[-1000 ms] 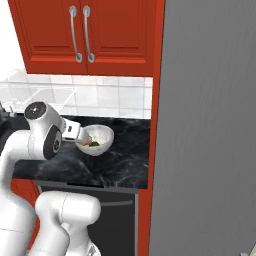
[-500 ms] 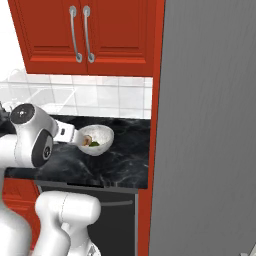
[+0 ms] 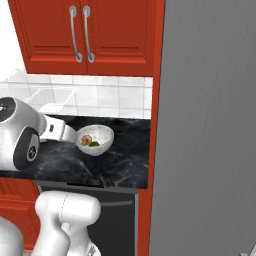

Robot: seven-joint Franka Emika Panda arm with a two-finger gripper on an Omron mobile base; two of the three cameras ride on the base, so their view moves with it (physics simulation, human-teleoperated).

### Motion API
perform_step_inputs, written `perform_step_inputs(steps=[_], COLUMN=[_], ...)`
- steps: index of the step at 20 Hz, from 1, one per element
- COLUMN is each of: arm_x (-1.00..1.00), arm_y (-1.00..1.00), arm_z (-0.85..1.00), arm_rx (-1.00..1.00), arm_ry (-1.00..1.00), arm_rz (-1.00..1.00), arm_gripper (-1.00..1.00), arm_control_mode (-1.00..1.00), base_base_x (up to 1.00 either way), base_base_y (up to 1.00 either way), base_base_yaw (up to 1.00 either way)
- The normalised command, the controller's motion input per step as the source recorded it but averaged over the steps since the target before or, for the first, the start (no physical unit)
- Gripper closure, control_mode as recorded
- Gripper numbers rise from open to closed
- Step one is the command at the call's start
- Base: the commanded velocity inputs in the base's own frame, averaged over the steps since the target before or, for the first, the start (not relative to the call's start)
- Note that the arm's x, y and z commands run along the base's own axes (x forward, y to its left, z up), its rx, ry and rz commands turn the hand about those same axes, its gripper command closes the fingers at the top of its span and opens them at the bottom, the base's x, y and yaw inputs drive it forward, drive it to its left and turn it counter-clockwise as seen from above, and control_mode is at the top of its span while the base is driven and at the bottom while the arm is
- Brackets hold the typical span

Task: Take the fish, mushroom, and lime from the freezer and place them in the bowl on the counter.

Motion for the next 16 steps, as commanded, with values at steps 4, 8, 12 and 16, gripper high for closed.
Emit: perform_step_inputs(steps=[4, 8, 12, 16], arm_x=[-0.36, -0.44, -0.33, -0.04], arm_y=[0.0, 0.0, -0.13, -0.02], arm_z=[0.44, 0.35, 0.05, 0.0], arm_rx=[0.0, 0.0, 0.0, 0.0], arm_ry=[-0.01, -0.01, -0.01, 0.0], arm_rz=[0.01, 0.03, 0.04, 0.03], arm_gripper=[-1.0, -1.0, -1.0, -1.0], arm_control_mode=[-1.0, -1.0, -1.0, -1.0], base_base_x=[0.0, 0.0, 0.0, 0.0], base_base_y=[0.0, 0.0, 0.0, 0.0], base_base_yaw=[0.0, 0.0, 0.0, 0.0])
